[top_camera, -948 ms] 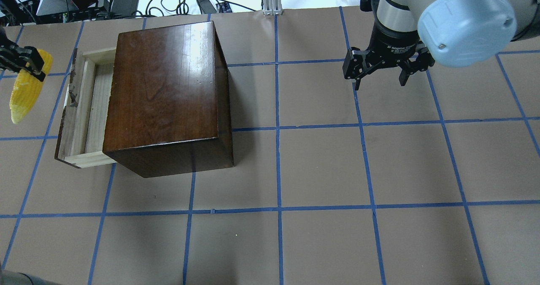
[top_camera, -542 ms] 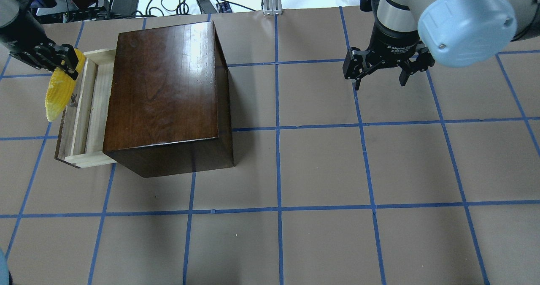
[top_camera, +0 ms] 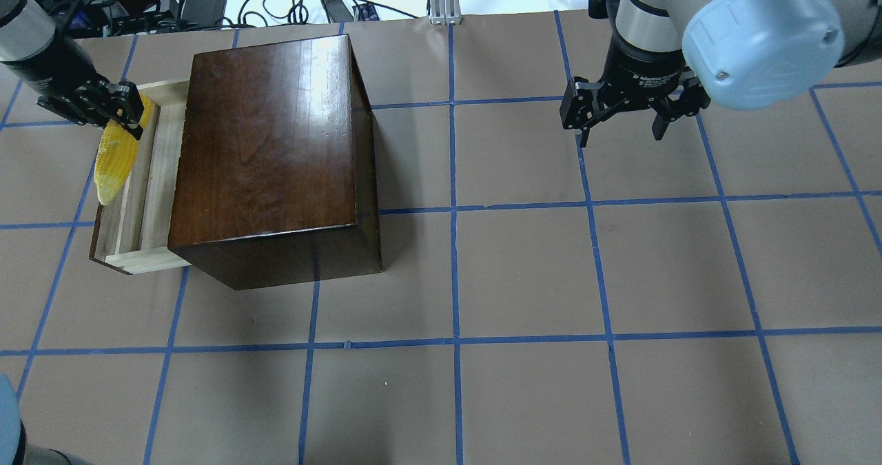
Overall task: Open drawer and put corn inside
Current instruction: 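Lift the corn and carry it over the open drawer with the left gripper, then lower the corn into the drawer and open the left gripper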
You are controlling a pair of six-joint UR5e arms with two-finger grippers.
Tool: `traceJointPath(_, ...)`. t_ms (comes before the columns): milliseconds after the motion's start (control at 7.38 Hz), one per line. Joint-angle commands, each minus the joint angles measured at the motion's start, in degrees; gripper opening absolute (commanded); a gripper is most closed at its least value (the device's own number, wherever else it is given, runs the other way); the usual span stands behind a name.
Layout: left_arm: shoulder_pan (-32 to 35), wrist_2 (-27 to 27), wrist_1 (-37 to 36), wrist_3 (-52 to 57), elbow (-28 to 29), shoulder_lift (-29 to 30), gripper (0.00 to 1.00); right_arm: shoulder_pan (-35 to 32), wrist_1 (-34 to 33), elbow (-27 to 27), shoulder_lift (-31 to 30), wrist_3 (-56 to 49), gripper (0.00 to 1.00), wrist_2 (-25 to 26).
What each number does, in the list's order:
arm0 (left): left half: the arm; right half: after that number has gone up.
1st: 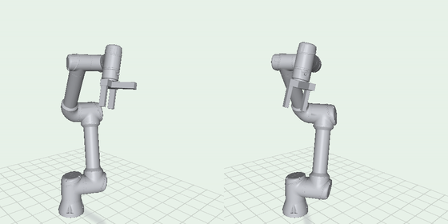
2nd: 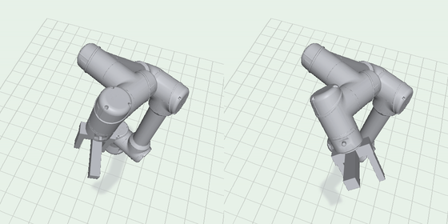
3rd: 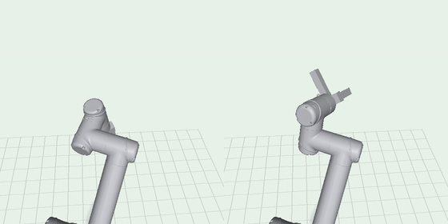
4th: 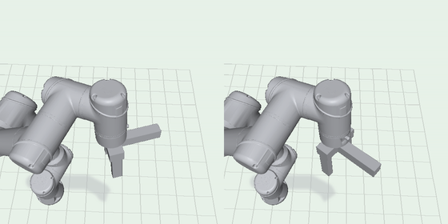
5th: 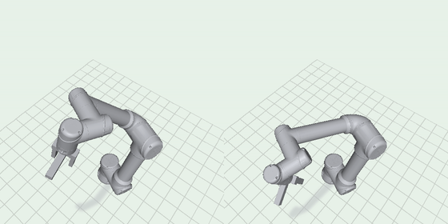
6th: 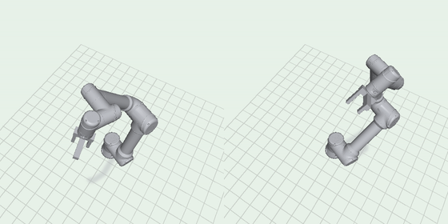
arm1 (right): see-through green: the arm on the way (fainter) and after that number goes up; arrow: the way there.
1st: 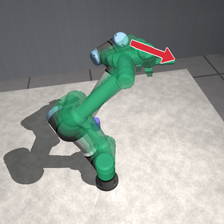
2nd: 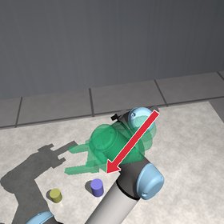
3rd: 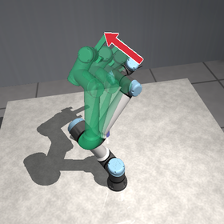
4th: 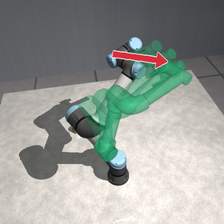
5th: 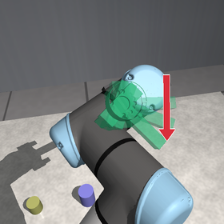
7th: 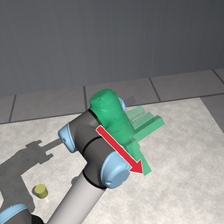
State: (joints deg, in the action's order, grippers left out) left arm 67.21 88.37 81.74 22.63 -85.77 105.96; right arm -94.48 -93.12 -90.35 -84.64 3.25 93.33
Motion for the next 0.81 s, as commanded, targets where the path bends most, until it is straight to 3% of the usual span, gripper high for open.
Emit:
traceJointPath(0, 0.1, -0.9, -0.1, -2.8, -0.1, 1.1, 0.00, 0.0, 0.0, 0.0, 0.0, 0.0, 1.00, 0.0)
traceJointPath(542, 0.2, -0.8, -0.2, -1.0, -0.5, 1.8, 0.00, 0.0, 0.0, 0.0, 0.0, 0.0, 1.00, 0.1)
traceJointPath(677, 0.2, -0.7, -0.3, -1.0, -0.5, 2.2, 0.10, 0.0, 0.0, 0.0, 0.0, 0.0, 1.00, 0.1)
